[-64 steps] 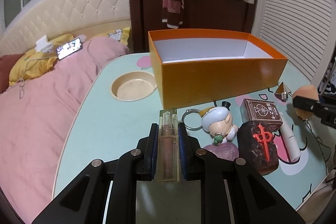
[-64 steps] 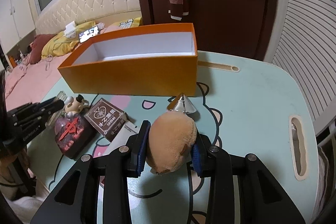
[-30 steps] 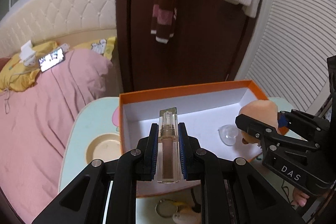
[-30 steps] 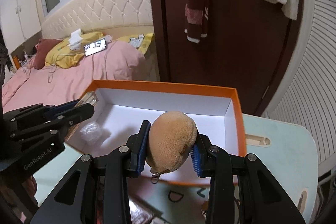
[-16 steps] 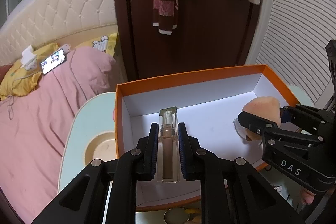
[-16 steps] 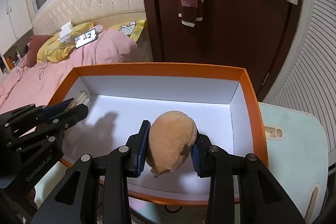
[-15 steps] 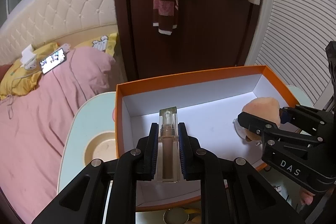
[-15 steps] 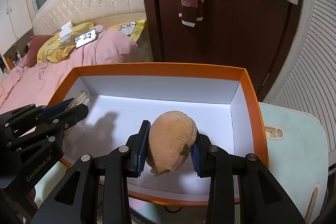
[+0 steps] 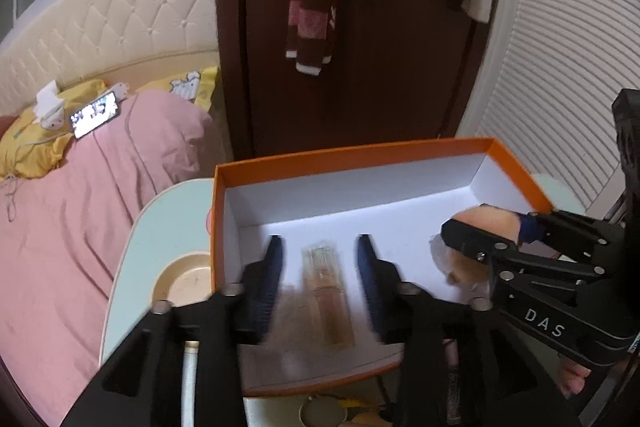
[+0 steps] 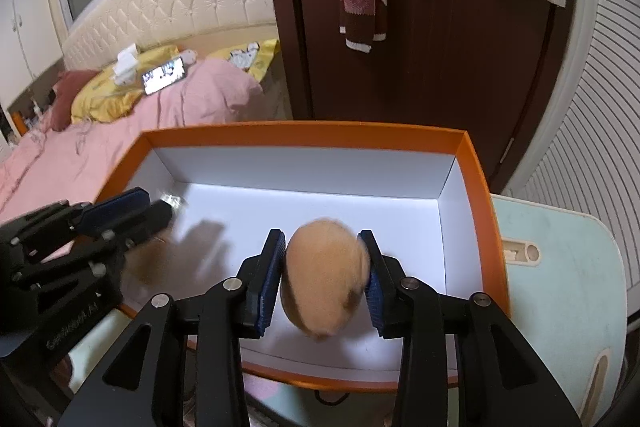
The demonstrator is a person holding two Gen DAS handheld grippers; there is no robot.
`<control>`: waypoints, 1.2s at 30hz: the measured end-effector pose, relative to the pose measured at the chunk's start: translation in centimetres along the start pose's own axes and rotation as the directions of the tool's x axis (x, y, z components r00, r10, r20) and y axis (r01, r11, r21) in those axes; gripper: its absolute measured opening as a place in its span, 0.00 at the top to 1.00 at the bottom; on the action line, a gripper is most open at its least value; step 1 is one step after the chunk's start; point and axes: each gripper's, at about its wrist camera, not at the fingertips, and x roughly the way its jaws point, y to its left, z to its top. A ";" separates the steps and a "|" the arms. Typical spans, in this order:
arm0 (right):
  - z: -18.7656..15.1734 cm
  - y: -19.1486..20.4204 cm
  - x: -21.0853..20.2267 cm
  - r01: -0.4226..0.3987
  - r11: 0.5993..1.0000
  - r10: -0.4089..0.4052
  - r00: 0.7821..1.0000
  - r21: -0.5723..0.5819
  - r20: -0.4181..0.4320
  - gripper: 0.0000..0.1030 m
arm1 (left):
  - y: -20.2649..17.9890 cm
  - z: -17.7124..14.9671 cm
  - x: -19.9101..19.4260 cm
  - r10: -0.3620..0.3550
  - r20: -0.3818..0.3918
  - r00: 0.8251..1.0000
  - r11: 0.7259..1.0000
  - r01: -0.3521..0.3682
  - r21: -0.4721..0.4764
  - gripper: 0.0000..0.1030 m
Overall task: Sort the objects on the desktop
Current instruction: 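Carry bottle and plush ball into the orange box and open both tools, then grasp the figurine keychain with left tool while right approaches the silver cone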
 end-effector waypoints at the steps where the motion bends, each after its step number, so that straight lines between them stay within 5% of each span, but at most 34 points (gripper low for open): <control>1: 0.0 0.0 -0.1 0.001 1.000 -0.001 1.000 0.000 0.003 0.62 | -0.1 0.0 -0.4 0.008 0.017 1.000 1.000 -0.008 0.007 0.49; 21: -0.3 -2.0 -6.1 0.025 0.997 -0.031 0.995 0.068 0.099 0.61 | 3.7 -2.7 -6.1 0.072 0.002 0.997 0.997 -0.071 -0.023 0.47; 24: -1.4 -3.2 -7.6 0.042 0.993 -0.055 0.992 0.112 0.116 0.59 | 3.7 -4.5 -6.8 0.029 -0.020 0.999 0.998 -0.030 -0.056 0.47; 28: -3.5 -4.7 -9.2 0.070 0.984 -0.090 0.988 0.163 0.122 0.40 | 2.9 -6.8 -6.6 -0.054 -0.060 0.997 0.994 0.048 -0.098 0.48; 33: -6.0 -6.1 -9.6 0.085 0.975 -0.101 0.992 0.206 0.073 0.40 | 0.9 -8.3 -5.6 -0.112 -0.091 0.990 0.993 0.107 -0.056 0.71; 36: -7.3 -6.5 -9.8 0.083 0.971 -0.096 0.994 0.226 0.048 0.40 | 0.1 -8.3 -5.1 -0.131 -0.093 0.987 0.991 0.128 -0.038 0.71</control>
